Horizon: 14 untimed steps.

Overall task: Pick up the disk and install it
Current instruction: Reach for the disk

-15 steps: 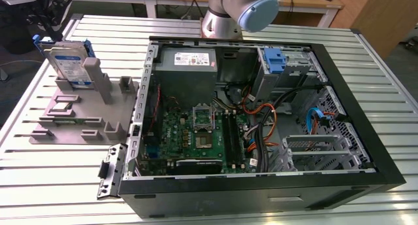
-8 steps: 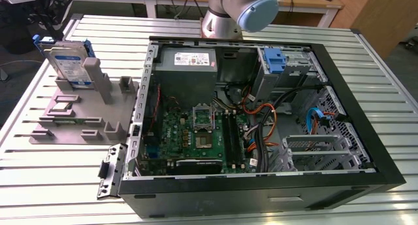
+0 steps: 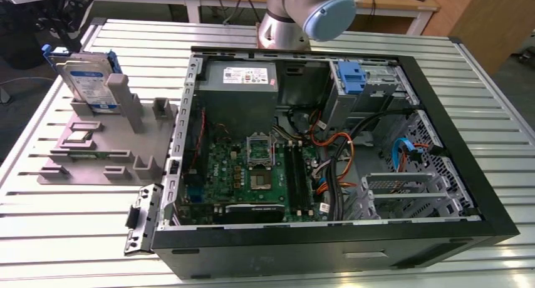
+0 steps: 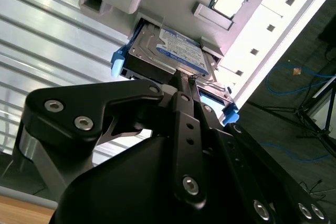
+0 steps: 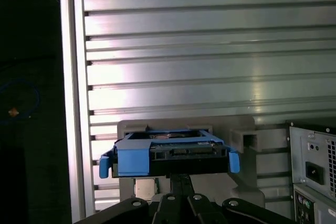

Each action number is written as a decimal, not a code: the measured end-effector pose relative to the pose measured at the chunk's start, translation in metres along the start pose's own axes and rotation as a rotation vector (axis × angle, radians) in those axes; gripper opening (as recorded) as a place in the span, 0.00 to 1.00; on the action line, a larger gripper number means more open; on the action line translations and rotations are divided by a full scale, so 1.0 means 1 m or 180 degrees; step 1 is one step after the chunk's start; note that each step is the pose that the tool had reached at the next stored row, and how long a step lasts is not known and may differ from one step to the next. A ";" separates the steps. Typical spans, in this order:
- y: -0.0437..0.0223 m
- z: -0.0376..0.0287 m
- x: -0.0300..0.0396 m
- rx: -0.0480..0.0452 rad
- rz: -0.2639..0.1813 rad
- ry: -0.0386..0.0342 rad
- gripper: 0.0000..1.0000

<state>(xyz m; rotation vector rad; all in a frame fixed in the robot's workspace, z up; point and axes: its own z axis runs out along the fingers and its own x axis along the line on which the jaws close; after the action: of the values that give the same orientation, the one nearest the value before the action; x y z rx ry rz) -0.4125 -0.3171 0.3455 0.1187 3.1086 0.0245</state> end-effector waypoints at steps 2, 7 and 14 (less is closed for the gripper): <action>-0.0001 0.0001 0.0000 0.0007 -0.0001 -0.0001 0.11; 0.0000 -0.0029 0.0000 0.0012 -0.0001 0.0000 0.11; 0.0022 0.0008 0.0005 0.0011 0.0000 -0.0001 0.11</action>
<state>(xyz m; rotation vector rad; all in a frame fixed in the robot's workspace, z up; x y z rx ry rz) -0.4129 -0.3149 0.3448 0.1186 3.1083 0.0191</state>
